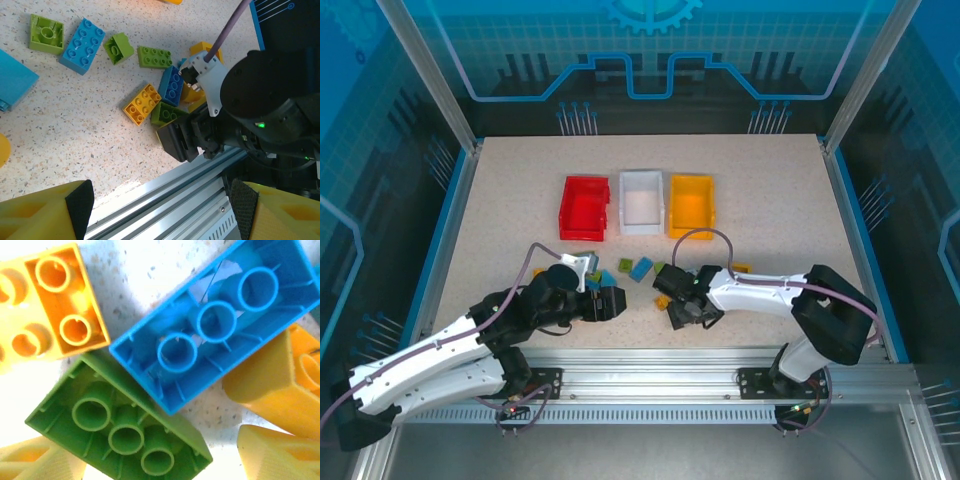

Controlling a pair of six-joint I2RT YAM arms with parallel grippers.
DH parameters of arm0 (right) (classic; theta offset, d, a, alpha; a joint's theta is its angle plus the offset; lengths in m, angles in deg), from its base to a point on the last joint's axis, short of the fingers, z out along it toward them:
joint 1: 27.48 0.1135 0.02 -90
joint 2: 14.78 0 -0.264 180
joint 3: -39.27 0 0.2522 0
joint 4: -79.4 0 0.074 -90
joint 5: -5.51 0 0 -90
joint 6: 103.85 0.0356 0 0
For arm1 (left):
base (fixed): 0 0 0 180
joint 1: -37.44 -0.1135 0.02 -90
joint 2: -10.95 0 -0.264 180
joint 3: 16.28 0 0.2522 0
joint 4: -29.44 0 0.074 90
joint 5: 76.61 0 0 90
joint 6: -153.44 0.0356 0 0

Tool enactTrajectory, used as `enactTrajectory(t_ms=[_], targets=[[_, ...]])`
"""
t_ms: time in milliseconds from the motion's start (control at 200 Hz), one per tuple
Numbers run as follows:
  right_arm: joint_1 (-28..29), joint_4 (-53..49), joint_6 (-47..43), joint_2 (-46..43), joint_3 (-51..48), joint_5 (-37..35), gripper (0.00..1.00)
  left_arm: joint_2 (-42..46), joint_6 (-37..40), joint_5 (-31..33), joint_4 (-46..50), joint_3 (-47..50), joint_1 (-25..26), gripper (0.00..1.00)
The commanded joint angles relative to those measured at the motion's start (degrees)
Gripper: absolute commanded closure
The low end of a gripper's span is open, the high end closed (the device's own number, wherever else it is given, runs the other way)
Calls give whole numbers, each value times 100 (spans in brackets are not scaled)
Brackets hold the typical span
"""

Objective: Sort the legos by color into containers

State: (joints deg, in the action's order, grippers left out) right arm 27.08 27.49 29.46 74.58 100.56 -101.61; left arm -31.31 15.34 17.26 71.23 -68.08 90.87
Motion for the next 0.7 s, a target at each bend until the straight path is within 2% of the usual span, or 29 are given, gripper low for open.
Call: enactTrajectory(t_ms=[0,185,340,695], targets=[[-130,233,-274,189,254,29,24,73,21,132,36,-105,50,23],[-189,273,-351,424,494,163,37,125,-21,87,-35,-31,56,23],[-154,263,-232,209,321,222,46,354,-251,-11,-188,272,54,22],[-34,154,23,-110,-41,265,60,520,-529,-224,-406,679,54,22]])
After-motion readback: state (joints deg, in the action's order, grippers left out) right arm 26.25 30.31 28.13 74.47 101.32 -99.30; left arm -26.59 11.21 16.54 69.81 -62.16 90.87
